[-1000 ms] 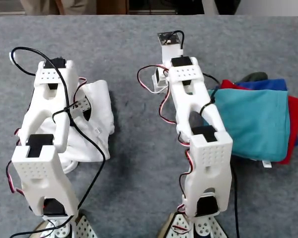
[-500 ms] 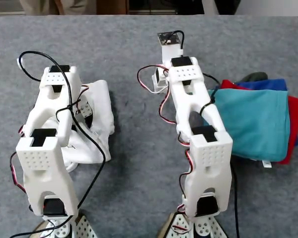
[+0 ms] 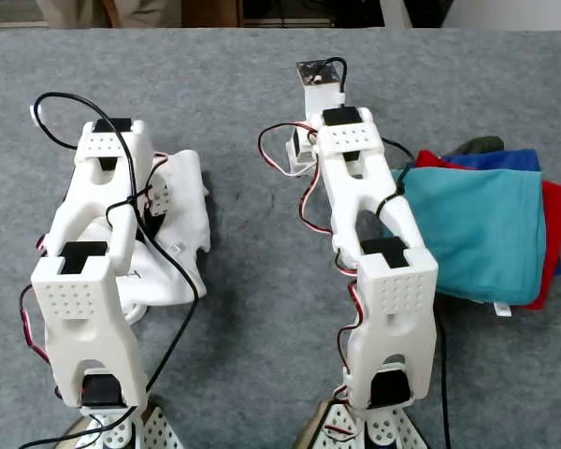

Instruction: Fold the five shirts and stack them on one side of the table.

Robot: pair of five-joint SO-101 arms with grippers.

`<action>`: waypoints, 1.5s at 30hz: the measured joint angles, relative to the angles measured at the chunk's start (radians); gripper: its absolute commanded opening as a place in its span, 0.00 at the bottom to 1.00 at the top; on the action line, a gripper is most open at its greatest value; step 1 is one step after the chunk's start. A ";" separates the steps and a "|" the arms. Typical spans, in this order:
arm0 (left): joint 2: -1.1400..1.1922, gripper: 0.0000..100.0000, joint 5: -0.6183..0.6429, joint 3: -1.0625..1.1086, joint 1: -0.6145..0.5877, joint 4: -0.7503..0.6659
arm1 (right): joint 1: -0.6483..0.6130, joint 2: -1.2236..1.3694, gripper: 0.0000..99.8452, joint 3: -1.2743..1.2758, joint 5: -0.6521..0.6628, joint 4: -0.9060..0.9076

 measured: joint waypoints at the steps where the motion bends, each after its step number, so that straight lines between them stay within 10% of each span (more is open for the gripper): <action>1: 0.000 0.02 0.000 -0.006 0.000 0.000 | 0.000 0.000 0.23 0.000 0.000 0.000; 31: -0.534 0.02 -0.192 -0.201 -0.002 0.132 | 0.000 0.000 0.23 0.000 0.000 0.000; 45: -0.735 0.02 -0.235 -0.652 -0.437 0.230 | -0.029 0.000 0.23 0.000 0.000 0.000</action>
